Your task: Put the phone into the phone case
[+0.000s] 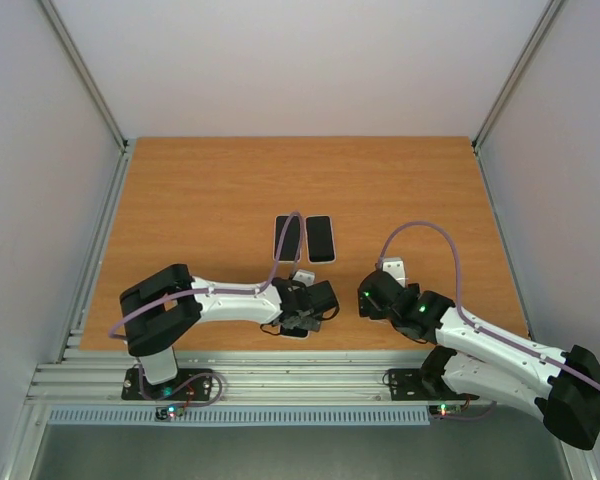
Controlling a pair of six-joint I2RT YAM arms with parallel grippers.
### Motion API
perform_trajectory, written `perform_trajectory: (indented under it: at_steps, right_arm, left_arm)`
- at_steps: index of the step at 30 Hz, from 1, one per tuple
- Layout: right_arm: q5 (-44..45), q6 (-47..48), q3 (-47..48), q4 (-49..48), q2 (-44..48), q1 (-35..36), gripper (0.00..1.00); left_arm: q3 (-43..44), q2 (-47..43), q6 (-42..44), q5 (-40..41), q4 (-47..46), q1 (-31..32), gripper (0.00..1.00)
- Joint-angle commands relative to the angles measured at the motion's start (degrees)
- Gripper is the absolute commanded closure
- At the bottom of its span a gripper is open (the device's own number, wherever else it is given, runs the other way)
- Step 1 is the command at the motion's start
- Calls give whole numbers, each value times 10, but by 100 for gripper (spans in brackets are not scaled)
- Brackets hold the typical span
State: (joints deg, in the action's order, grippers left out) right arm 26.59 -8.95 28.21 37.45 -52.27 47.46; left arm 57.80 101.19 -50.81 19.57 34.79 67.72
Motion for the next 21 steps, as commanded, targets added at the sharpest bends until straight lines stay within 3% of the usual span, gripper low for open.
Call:
perform_trajectory:
  at_steps: [1,10,16,21]
  right_arm:
    - [-2,-4,-5,-17,1,-4,3]
    - [-9,-3,-5,-19,3,-4,4]
    - [-13,-1,-5,-22,1,-4,4]
    - [-13,5,-6,-24,1,-4,5]
  left_arm:
    - [-25,-9,-5,-18,-8,-7,2]
    - [-40,-43,-3,-17,6,-17,17]
    - [-60,-96,3,-7,27,-44,18]
    - [-94,-173,24,7,40,-108,18]
